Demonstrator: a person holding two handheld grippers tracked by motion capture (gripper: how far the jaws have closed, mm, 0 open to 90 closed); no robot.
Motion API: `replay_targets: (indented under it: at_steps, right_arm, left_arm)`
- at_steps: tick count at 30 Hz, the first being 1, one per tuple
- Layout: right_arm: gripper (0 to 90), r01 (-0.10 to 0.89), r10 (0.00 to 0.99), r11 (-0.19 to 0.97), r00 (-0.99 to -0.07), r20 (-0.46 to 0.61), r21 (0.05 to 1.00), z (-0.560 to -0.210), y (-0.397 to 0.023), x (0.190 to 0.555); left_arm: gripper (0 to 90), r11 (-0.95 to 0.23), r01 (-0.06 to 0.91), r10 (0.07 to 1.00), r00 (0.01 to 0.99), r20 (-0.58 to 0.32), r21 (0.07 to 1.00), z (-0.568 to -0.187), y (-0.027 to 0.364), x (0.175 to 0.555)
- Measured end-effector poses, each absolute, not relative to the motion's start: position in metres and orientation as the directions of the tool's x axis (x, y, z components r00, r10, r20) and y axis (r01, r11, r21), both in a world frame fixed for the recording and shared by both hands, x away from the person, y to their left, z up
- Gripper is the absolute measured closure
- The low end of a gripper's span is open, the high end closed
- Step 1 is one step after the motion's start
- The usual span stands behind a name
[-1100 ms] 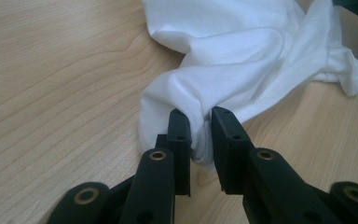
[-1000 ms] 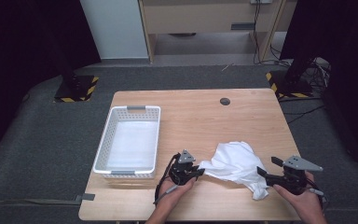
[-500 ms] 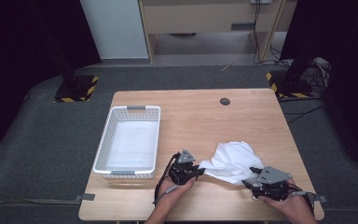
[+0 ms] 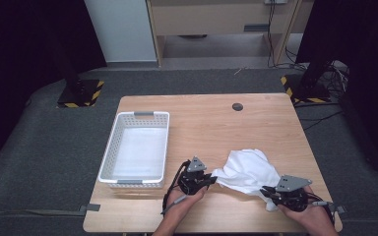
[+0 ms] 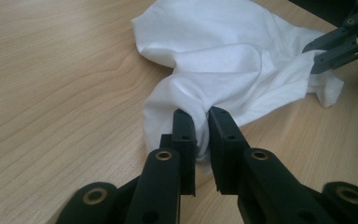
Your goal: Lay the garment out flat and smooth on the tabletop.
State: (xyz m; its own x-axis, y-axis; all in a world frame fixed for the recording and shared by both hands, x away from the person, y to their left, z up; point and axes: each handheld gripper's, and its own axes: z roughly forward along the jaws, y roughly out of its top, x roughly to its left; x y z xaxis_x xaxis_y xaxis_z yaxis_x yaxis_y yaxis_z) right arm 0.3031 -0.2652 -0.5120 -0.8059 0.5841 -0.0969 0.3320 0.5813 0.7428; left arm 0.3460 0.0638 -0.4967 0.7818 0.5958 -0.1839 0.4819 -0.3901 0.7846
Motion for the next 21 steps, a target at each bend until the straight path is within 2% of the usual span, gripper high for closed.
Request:
replay_targets:
  at_steps: [11, 18, 21]
  right_arm:
    - [85.2, 0.327, 0.592, 0.477, -0.805, -0.024, 0.816, -0.496, -0.267, 0.301]
    - [85.8, 0.316, 0.544, 0.308, -0.832, 0.106, 0.897, -0.475, -0.272, 0.296]
    - [86.0, 0.355, 0.562, 0.247, -0.81, 0.165, 0.902, -0.474, -0.278, 0.3]
  left_arm:
    - [83.1, -0.338, 0.461, 0.595, 0.78, -0.193, 0.82, -0.474, 0.072, 0.34]
    - [83.3, -0.312, 0.442, 0.563, 0.799, -0.211, 0.841, -0.44, 0.076, 0.333]
    - [83.0, -0.338, 0.442, 0.563, 0.803, -0.198, 0.831, -0.432, 0.07, 0.338]
